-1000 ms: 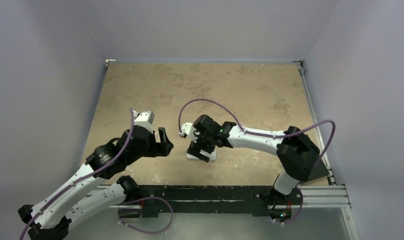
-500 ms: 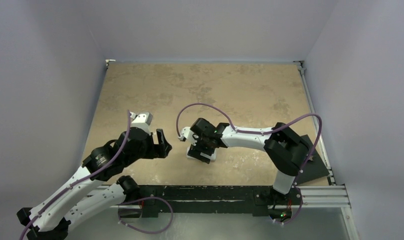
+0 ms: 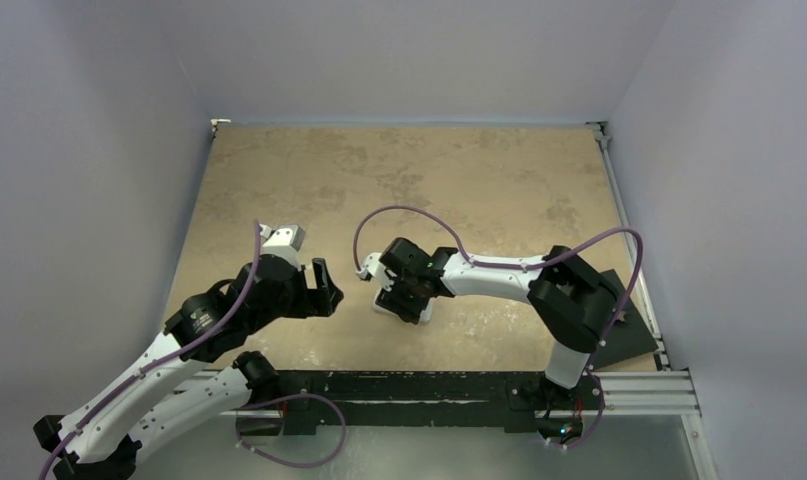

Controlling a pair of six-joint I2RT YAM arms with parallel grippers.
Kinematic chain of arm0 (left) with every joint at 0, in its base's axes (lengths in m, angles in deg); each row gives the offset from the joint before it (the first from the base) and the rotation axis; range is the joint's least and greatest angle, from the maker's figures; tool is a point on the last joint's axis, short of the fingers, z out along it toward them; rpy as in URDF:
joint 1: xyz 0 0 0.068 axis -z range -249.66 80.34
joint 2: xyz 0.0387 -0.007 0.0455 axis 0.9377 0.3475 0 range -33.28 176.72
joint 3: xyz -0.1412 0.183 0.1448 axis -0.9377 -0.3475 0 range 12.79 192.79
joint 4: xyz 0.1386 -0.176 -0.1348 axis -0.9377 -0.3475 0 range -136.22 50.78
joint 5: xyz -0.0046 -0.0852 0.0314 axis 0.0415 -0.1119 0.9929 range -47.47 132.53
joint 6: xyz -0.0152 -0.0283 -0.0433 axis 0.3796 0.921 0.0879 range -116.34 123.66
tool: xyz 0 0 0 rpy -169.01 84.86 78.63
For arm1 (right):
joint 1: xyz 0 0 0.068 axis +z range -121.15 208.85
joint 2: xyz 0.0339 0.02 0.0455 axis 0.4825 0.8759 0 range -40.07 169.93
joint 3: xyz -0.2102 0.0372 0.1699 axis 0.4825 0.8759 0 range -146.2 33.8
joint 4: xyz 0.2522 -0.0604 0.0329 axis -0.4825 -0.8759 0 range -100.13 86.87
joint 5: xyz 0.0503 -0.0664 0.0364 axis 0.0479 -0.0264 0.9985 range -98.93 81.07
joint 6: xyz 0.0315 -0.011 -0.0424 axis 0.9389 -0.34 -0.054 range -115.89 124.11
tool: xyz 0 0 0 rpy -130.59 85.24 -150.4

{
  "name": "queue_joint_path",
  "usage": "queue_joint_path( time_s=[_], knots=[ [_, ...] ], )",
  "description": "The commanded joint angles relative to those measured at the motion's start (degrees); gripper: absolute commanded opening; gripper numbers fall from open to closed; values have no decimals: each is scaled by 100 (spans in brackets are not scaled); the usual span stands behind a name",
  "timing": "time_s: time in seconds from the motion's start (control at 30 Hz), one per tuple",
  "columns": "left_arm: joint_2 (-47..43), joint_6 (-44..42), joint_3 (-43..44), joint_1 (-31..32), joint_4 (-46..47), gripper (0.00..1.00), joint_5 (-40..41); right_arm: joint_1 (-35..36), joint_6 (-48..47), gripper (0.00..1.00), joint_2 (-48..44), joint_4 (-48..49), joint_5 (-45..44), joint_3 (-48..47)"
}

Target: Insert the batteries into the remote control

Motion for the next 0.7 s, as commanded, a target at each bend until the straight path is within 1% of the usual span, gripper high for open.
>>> queue_joint_path(
  time_s=[0.0, 0.03, 0.23, 0.43, 0.57, 0.67],
  knots=[
    [0, 78, 181, 7, 111, 81, -104, -22, 391, 38, -382, 63, -89, 74],
    [-14, 85, 161, 5, 141, 81, -142, -22, 525, 37, -498, 85, 93, 82],
    [-86, 182, -49, 3, 547, 81, -481, -47, 1052, 29, -1007, 150, 420, 182],
    [-276, 278, -252, 7, 1165, 83, -1023, -119, 1559, 25, -1582, 335, 871, 385],
    [-240, 326, -382, 4, 1519, 83, -1315, -223, 1912, 24, -2223, 758, 1280, 712],
    [-256, 384, -577, 6, 1959, 83, -1752, -318, 2175, 23, -2698, 1097, 1661, 985]
  ],
)
